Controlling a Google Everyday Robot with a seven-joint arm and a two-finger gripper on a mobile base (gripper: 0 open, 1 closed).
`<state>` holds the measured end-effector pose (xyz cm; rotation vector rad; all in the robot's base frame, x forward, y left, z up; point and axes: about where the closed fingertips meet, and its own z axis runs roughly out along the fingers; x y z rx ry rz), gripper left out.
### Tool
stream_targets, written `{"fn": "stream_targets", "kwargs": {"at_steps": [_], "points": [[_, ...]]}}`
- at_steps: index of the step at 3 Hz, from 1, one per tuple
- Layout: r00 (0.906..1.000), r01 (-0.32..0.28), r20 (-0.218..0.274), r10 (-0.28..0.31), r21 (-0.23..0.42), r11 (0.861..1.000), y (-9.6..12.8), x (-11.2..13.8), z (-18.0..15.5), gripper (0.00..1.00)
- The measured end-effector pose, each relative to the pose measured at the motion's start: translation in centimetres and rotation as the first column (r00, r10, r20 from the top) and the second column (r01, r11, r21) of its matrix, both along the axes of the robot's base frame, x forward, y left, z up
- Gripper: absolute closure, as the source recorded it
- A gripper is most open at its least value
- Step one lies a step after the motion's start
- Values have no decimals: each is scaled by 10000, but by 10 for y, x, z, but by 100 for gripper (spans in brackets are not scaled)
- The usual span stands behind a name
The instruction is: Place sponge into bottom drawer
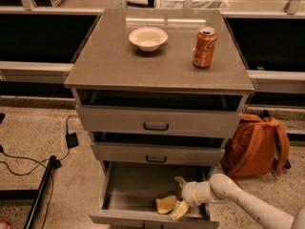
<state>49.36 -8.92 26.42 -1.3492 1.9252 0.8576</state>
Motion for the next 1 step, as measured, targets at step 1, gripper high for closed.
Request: {"fn": "stream_targets", "kwargs": {"at_steps": [1], "points": [[9997, -173, 181, 173, -25, 9998, 1, -1, -1, 0]]}}
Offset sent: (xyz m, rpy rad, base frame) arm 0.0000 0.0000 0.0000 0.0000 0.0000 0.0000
